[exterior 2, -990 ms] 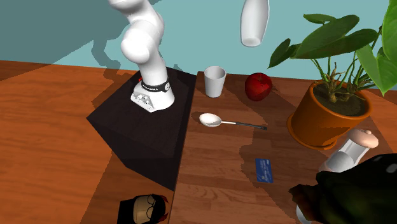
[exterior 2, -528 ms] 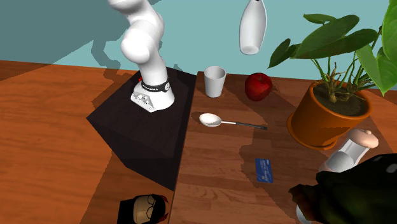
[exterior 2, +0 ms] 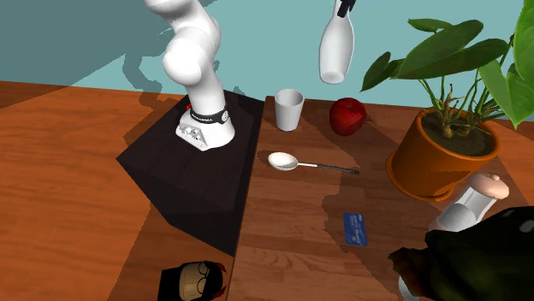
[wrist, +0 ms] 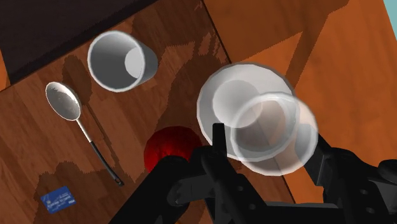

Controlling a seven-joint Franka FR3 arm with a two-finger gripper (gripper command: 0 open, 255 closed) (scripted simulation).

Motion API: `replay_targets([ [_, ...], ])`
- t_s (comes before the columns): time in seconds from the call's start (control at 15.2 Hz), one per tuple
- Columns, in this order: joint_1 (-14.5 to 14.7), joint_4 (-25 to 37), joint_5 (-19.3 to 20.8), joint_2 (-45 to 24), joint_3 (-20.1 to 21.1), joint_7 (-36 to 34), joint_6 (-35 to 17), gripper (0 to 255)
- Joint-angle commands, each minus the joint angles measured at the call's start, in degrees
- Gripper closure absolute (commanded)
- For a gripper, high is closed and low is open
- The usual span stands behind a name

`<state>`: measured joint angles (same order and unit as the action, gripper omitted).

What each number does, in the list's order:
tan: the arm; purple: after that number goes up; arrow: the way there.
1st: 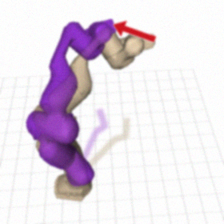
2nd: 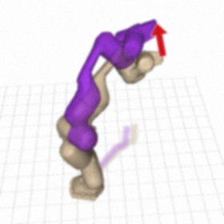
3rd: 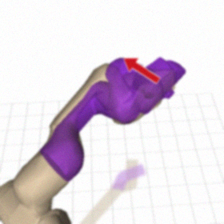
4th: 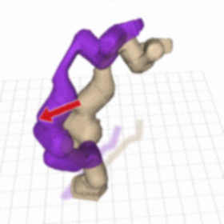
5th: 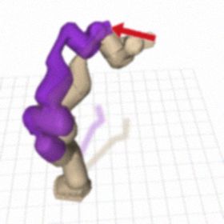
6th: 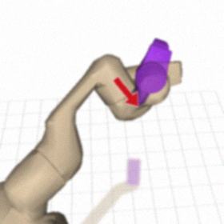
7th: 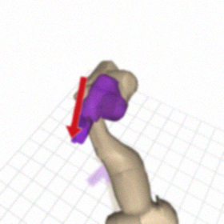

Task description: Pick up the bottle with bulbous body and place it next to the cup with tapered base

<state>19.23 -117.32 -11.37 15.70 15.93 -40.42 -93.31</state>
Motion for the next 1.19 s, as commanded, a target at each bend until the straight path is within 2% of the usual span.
replay_targets([
  [0.0, 0.01, -1.6, -0.05, 0.01, 0.05, 0.27, -1.62, 255],
  [1.12, 0.32, -12.46, -0.41, -2.41, 1.08, 1.43, -14.82, 255],
])
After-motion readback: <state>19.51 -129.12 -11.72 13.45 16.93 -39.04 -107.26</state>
